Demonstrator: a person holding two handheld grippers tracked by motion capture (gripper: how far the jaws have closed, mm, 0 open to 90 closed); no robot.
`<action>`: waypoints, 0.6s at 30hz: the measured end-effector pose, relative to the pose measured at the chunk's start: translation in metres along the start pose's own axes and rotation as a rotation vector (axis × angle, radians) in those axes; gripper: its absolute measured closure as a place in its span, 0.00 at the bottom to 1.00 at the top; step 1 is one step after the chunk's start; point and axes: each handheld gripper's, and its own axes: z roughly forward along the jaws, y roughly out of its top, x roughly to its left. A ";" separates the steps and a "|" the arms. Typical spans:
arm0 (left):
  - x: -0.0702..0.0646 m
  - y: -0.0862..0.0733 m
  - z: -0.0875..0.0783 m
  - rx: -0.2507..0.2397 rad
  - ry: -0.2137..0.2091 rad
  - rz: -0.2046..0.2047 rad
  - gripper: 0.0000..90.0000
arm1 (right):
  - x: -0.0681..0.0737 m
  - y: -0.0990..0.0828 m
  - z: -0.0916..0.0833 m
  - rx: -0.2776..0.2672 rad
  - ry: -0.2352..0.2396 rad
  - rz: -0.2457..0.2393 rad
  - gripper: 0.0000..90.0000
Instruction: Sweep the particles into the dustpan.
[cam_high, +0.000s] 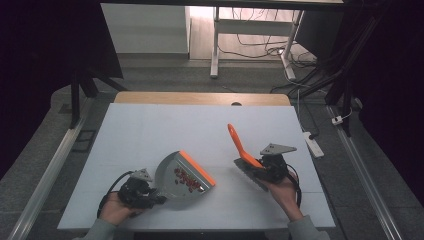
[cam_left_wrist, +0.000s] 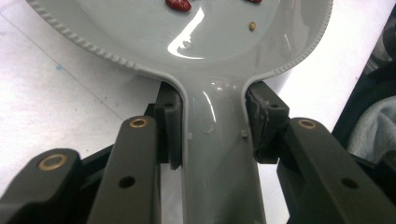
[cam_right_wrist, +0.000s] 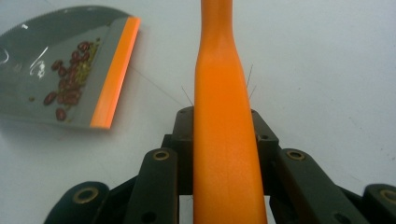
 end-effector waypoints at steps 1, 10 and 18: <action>-0.001 0.000 -0.001 -0.005 0.003 0.000 0.69 | 0.000 -0.001 -0.001 0.002 0.009 -0.003 0.79; -0.006 0.003 -0.010 -0.070 0.042 -0.029 0.69 | 0.002 -0.008 -0.013 -0.004 0.046 -0.039 0.79; -0.007 0.002 -0.012 -0.113 0.066 -0.088 0.69 | -0.002 -0.012 -0.023 -0.010 0.051 -0.030 0.79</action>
